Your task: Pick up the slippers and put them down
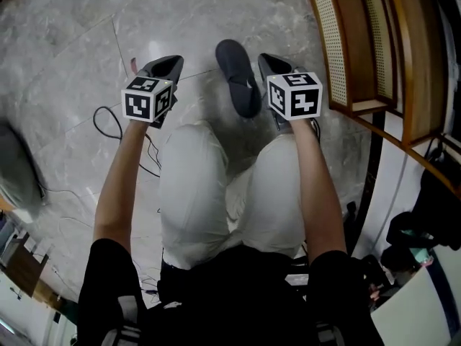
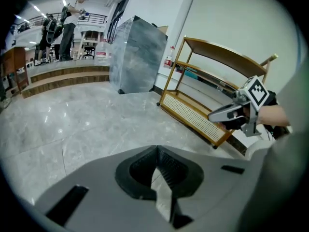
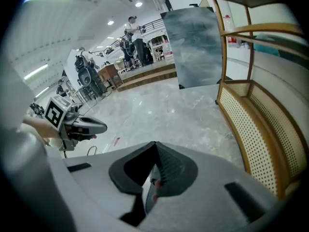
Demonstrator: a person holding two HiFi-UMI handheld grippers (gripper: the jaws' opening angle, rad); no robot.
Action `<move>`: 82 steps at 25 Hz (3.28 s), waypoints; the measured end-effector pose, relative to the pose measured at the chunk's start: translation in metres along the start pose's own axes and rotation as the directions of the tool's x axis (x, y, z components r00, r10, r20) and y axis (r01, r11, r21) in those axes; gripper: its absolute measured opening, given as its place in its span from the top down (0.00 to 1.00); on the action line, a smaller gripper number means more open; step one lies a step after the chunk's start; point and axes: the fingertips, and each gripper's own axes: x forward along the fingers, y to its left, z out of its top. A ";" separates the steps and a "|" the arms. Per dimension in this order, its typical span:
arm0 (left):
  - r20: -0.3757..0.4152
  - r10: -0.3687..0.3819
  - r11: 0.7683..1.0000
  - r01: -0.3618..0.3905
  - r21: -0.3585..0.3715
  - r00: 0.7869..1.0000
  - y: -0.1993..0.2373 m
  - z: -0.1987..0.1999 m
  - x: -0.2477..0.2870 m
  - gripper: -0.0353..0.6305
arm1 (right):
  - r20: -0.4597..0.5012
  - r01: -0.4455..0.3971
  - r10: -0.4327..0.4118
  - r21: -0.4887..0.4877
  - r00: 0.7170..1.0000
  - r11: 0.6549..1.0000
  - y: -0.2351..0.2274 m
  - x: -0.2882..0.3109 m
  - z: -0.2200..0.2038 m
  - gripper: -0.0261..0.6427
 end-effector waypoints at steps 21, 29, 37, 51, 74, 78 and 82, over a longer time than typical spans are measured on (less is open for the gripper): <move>0.033 -0.086 0.990 0.082 0.112 0.996 -0.138 0.240 -0.252 0.94 | 0.070 0.077 -0.085 0.113 0.994 0.991 0.076 -0.304 0.174 0.96; 0.122 -0.093 0.991 0.079 0.109 0.988 -0.189 0.313 -0.356 0.94 | 0.155 0.073 -0.084 0.078 0.984 0.994 0.117 -0.420 0.236 0.96; 0.231 -0.084 0.988 0.052 0.143 0.969 -0.225 0.362 -0.432 0.94 | 0.228 0.089 -0.092 0.024 0.969 0.996 0.154 -0.500 0.286 0.96; 0.391 -0.079 0.983 0.008 0.182 0.917 -0.297 0.414 -0.542 0.94 | 0.411 0.077 -0.038 -0.079 0.911 0.994 0.220 -0.606 0.344 0.96; 0.632 -0.091 0.957 -0.108 0.269 0.770 -0.400 0.445 -0.709 0.94 | 0.637 0.089 0.072 -0.217 0.768 0.972 0.319 -0.766 0.376 0.96; 0.661 -0.094 0.954 -0.123 0.274 0.744 -0.409 0.446 -0.729 0.94 | 0.657 0.104 0.081 -0.238 0.750 0.966 0.332 -0.786 0.375 0.96; 0.686 -0.104 0.950 -0.131 0.282 0.720 -0.418 0.450 -0.743 0.94 | 0.676 0.126 0.086 -0.258 0.732 0.958 0.341 -0.802 0.377 0.96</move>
